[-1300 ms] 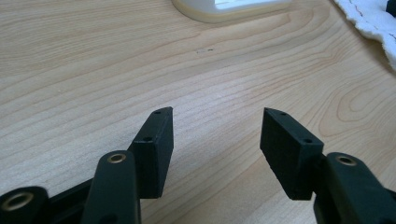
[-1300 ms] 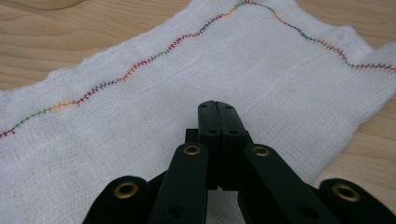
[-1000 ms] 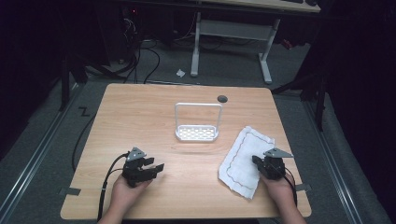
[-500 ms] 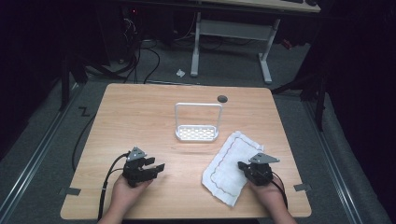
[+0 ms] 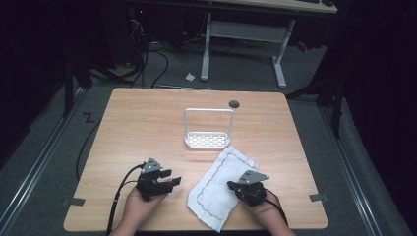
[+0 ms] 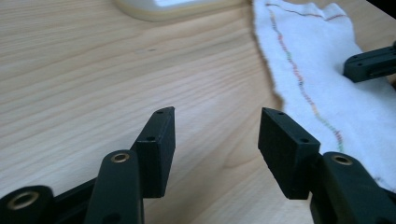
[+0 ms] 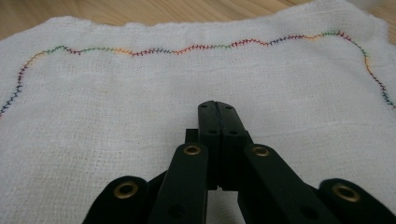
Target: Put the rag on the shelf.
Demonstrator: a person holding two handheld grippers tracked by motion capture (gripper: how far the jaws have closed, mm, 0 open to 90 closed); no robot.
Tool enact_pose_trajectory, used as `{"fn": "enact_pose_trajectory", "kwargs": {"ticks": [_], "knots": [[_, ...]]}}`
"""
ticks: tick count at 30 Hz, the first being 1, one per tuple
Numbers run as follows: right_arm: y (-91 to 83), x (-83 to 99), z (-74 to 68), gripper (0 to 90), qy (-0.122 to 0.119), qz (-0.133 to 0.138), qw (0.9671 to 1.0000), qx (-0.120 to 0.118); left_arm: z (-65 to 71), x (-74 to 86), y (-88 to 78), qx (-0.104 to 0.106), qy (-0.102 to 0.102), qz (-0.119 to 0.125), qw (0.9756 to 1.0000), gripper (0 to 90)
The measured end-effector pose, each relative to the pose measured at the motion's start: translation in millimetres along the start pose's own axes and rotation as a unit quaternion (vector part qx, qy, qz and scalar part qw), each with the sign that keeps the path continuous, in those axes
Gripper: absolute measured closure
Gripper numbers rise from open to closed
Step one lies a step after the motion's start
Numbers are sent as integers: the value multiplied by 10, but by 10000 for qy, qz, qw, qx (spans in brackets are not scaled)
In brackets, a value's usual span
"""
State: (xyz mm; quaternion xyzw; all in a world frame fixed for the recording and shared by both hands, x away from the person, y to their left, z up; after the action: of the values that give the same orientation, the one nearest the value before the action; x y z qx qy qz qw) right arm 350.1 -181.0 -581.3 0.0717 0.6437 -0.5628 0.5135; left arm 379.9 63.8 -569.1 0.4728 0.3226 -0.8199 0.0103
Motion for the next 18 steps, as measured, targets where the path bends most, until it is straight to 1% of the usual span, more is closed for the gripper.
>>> {"fn": "enact_pose_trajectory", "kwargs": {"ticks": [2,4,5,7,8,9,11,13,14,15,16,18], "knots": [[12,-27,-86,900,-101,21,9999,-98,80,5,49,83,40,-51,9999,470],[19,-49,-161,900,-214,30,9997,-138,176,11,108,306,5,-116,9995,503],[23,-58,-178,900,-258,24,9996,-107,221,13,137,382,34,-128,9992,509],[19,-68,-176,900,-229,2,9997,-106,301,31,196,460,144,-210,9986,534],[19,-68,-176,900,-229,2,9997,-106,301,31,196,460,144,-210,9986,554],[-15,-81,-130,900,-153,96,9998,-72,356,63,259,484,253,-347,9979,582],[-81,-91,-29,900,-20,197,9998,54,390,96,313,505,315,-468,9971,640],[-147,-68,107,900,187,266,9993,175,409,119,349,475,436,-565,9963,698],[-164,-37,177,900,251,239,9991,241,421,121,359,489,457,-557,9962,724],[-164,-37,177,900,251,239,9991,241,421,121,359,489,457,-557,9962,737],[-167,47,318,900,378,129,9983,427,432,122,362,499,481,-583,9959,752],[-147,97,400,900,476,36,9975,520,444,129,363,547,504,-618,9953,767]]}}
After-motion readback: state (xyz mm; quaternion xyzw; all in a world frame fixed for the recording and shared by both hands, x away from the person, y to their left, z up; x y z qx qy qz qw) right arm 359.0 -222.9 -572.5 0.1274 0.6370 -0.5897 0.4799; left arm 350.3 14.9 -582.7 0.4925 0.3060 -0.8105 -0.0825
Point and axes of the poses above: each handheld gripper's, and its own axes: y roughly forward along the jaws, x roughly out of its underside, z roughly to its right, the point moved 7 cm from there along y, roughly forward along the jaws, and after that the axes turned 11 degrees about x, right-handed, at the moved point
